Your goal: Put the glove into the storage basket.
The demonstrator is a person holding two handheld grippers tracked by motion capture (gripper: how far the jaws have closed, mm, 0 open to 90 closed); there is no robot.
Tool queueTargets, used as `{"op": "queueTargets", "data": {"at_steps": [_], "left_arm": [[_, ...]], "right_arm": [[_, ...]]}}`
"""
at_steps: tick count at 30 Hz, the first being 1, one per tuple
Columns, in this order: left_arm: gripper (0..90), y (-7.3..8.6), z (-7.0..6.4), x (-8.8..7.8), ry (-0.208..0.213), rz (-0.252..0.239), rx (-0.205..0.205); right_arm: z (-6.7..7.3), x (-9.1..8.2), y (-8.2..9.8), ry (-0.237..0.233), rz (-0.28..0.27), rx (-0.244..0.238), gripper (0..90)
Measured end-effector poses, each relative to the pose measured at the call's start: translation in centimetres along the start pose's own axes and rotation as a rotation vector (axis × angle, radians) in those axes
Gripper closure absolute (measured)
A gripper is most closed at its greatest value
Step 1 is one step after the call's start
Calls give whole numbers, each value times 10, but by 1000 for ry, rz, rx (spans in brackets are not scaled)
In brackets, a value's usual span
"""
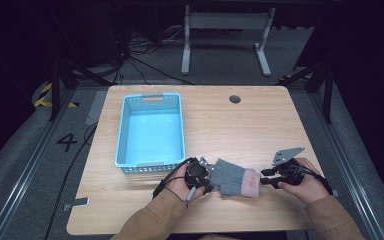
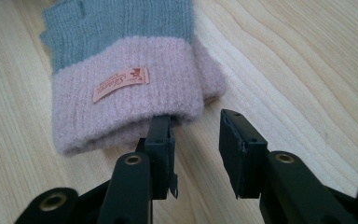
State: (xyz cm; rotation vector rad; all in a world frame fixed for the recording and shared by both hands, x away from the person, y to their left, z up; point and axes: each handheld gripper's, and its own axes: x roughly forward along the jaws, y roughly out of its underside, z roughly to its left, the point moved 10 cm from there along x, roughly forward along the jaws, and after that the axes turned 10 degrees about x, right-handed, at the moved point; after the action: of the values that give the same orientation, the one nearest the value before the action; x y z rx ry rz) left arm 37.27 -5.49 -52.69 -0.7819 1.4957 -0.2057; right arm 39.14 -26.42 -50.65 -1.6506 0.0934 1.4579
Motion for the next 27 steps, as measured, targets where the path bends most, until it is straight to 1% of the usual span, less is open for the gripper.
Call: {"op": "queueTargets", "data": {"at_steps": [2,5,7,8,9,11,16,19,21,25,27], "left_arm": [[711,0,2,0,-12,3,-11],[709,1,4,0,-20,4,-21],[719,0,4,2,-9,4,-23],[731,-1,3,3,-7,4,-23],[738,-2,3,4,-16,9,-13],[752,-3,3,4,-23,9,-11],[793,-6,5,4,-36,4,-7],[854,-6,4,3,-36,6,-10],[874,-7,4,3,-37,3,-2],[882,-8,4,1,-37,-9,-4],[885,-9,3,-2,-39,-13,1]], "right_arm": [[0,0,0,2,-4,-2,665],[0,-1,0,3,-6,-4,667],[1,0,-1,5,-7,-7,675],[1,0,-1,4,-6,-12,681],[2,1,-2,3,-4,-9,686],[3,1,-2,2,-3,-21,696],[6,3,-4,-1,-7,-30,701],[9,3,-5,-1,-4,-44,732],[9,3,-6,6,-2,-59,768],[8,1,-7,9,-13,-60,825],[9,-1,-8,6,-19,-54,852]]}}
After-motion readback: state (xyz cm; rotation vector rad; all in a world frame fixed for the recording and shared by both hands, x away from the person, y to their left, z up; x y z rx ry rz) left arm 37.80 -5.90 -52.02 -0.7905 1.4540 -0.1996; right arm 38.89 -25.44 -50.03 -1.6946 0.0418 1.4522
